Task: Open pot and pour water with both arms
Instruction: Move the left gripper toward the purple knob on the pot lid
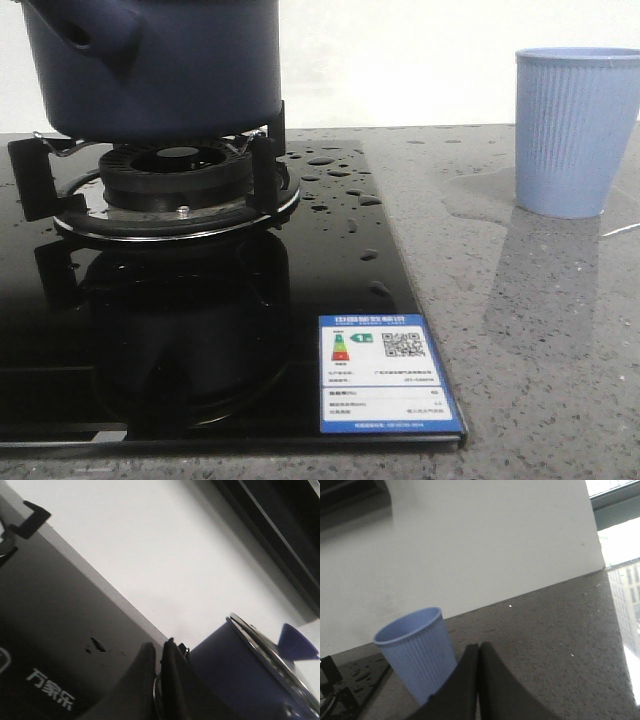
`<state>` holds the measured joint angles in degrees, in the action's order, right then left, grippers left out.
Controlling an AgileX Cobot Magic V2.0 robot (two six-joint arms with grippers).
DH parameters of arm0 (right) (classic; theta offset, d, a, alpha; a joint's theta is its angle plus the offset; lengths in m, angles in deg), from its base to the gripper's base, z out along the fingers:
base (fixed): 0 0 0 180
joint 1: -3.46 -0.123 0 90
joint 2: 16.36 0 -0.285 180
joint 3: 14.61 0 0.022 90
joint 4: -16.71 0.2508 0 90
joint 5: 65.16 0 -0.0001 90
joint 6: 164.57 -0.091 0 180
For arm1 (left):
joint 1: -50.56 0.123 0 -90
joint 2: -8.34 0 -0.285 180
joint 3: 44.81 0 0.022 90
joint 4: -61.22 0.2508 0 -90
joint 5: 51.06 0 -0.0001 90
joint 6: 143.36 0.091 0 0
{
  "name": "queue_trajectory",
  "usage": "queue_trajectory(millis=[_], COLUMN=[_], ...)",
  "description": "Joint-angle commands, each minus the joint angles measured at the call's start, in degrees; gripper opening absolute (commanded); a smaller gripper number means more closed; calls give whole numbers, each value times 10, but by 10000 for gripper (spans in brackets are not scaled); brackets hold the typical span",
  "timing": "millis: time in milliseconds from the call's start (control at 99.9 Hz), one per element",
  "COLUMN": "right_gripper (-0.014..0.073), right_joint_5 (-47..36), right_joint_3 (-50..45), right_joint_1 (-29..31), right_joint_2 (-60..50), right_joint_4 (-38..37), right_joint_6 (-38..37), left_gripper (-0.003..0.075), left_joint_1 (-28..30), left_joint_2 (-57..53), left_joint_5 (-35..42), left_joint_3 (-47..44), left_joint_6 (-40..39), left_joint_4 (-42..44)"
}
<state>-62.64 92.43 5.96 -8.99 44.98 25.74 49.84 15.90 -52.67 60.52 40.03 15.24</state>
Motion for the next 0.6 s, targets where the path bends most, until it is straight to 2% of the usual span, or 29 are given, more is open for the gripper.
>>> queue_trajectory(millis=[0,160,320,390,490,590], right_gripper=[-70,-70,-70,-70,-70,-70], right_joint_5=[22,148,271,303,347,404], right_joint_3=[62,149,229,256,284,302], right_joint_1=[4,4,4,-1,-14,-27], right_joint_2=[1,62,153,180,204,229], right_joint_4=[-12,-30,-30,-15,29,61], right_joint_6=[4,14,14,14,14,14], left_gripper=[-20,-20,-19,-19,-18,-18], left_joint_1=[-1,-1,-2,-15,-52,-89], left_joint_2=[9,96,210,248,283,321], left_joint_5=[-37,-168,-276,-301,-319,-368], left_joint_3=[59,151,248,283,322,359], left_joint_6=[-4,3,58,81,138,190], left_joint_4=[46,108,102,81,12,-48])
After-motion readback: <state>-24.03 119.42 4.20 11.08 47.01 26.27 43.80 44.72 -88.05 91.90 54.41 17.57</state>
